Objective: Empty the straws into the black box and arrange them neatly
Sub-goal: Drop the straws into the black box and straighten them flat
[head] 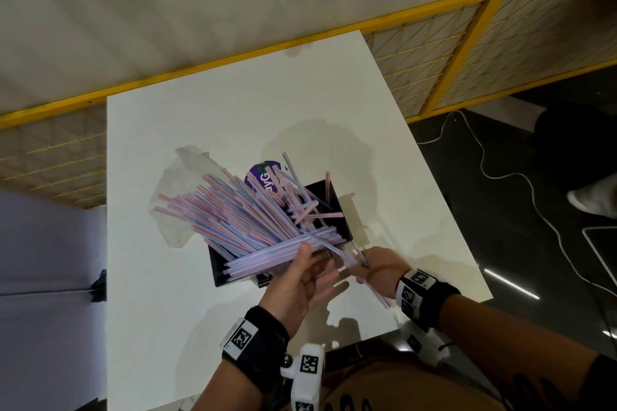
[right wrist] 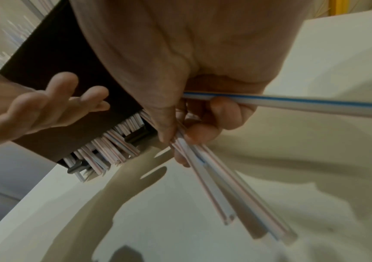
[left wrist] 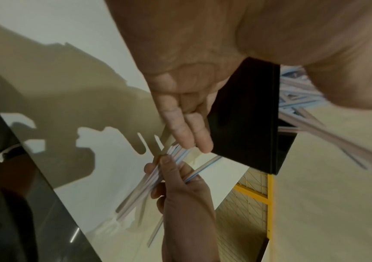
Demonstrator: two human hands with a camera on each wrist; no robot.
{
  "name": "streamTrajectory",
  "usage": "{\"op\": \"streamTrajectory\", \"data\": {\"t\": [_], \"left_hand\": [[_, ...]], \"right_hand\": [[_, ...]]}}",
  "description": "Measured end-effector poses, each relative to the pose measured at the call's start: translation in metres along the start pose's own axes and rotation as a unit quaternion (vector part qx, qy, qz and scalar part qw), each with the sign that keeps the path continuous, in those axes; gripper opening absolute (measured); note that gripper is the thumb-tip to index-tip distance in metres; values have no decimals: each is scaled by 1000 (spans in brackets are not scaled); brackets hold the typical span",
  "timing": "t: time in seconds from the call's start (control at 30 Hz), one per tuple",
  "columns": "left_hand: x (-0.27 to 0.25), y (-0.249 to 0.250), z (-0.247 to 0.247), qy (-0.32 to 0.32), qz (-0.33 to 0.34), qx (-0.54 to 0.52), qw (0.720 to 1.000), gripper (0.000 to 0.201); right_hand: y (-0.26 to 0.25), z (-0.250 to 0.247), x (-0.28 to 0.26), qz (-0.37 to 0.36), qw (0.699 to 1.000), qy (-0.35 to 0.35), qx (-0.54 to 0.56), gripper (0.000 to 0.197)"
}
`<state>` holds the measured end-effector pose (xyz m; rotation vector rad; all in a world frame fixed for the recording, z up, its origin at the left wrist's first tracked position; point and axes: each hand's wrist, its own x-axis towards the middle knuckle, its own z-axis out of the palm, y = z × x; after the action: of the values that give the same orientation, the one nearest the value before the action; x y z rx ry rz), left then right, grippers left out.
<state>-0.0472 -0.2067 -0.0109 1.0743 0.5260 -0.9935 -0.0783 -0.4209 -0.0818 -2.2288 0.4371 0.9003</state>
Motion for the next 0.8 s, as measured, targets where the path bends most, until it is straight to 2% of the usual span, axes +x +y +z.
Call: {"op": "streamTrajectory", "data": {"t": [0.1, 0.37, 0.5, 0.63, 0.8], "left_hand": [[0, 0, -4, 15, -28, -36, 999, 90], [6, 5, -4, 64, -15, -85, 994, 85], [9, 8, 0, 73, 2, -73, 995, 78], [10, 14, 1, 74, 1, -61, 995, 81], [5, 18, -5, 66, -11, -38, 997, 82]], "right_hand": [[7, 0, -5, 10, 999, -3, 33, 21], [11, 3, -13, 22, 999, 30, 20, 14], [18, -6, -18, 30, 995, -38, -89, 31], [32, -12, -26, 33, 989, -96, -111, 26], [56, -41, -49, 17, 989, -74, -124, 19]]}}
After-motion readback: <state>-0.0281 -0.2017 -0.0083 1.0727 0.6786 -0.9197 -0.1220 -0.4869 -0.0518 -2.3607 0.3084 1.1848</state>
